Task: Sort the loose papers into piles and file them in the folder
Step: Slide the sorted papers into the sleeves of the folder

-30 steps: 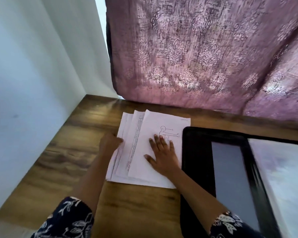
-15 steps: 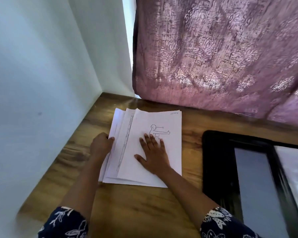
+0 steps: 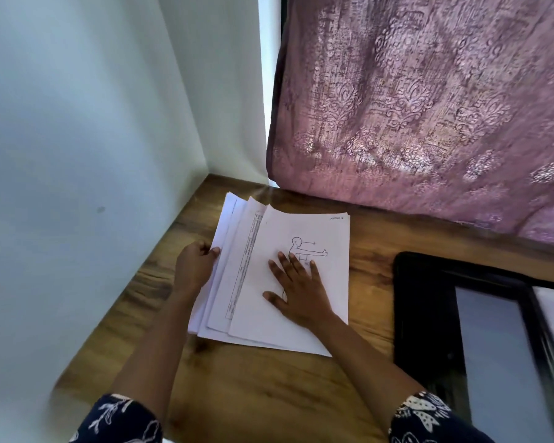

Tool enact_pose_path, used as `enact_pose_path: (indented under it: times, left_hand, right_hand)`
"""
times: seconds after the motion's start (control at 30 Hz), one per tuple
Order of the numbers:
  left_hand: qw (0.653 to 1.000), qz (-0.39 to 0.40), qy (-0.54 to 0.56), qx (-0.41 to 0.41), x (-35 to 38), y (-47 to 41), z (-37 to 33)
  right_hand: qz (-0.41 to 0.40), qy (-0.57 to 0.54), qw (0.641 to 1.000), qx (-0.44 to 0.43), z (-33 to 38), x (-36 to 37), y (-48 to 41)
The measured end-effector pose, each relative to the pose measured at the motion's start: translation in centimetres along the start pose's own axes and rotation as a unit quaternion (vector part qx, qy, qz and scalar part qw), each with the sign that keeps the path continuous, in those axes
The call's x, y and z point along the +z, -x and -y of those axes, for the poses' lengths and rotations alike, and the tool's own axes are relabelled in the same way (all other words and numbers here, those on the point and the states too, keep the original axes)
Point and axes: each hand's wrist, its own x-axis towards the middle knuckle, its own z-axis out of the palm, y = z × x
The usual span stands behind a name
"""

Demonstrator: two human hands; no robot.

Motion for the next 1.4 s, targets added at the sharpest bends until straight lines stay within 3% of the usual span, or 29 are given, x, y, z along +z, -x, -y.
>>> enact_pose_path:
  times: [0.27,0.6,0.67,0.73,0.8,0.87,0.97,1.07,1.17,1.33,1.4]
  left_hand:
    - [0.992,-0.086,-0.065,0.067,-3.4,0.7,-3.4]
    - [0.937,-0.265,-0.109,0.198,-11.1,2.4,-7.1]
    - [0.927,-0.289,-0.087,0.224,-12.6,2.9,-8.2]
    - [0.926,-0.285,-0.058,0.242,-13.8,3.2,-9.3]
    - [0.938,-0.248,-0.016,0.242,-14.5,3.1,-10.1]
    - [0.956,-0.194,0.045,0.215,-14.1,3.2,-10.7]
    - [0.975,-0.096,0.16,0.118,-10.8,3.5,-10.8]
    - [0.97,-0.006,0.237,0.059,-5.6,4.8,-10.6]
    - [0.943,0.134,0.305,0.013,0.1,7.2,-10.8]
    - [0.929,0.23,0.288,-0.04,9.4,14.6,-13.4]
    - [0.904,0.267,0.329,-0.061,13.4,18.3,-14.2]
  right_hand:
    - [0.007,0.01,1.0,0.005,0.0,-0.1,0.0]
    - [0.057,0.004,0.998,0.019,0.5,-2.0,-1.0]
    - [0.077,-0.086,0.991,0.061,1.2,-4.0,-2.3]
    - [0.073,-0.331,0.935,0.107,2.1,-6.9,-3.2]
    - [0.044,-0.547,0.831,0.09,3.0,-9.6,-3.7]
    - [0.005,-0.639,0.768,0.046,3.5,-11.6,-3.6]
    - [-0.055,-0.687,0.724,0.03,2.3,-12.6,-2.7]
    - [-0.11,-0.678,0.719,0.105,-0.8,-12.2,0.6]
    - [-0.166,-0.564,0.786,0.192,-4.4,-12.1,5.3]
    - [-0.185,-0.515,0.817,0.183,-11.7,-12.5,15.6]
    - [-0.2,-0.511,0.814,0.188,-14.9,-12.7,19.8]
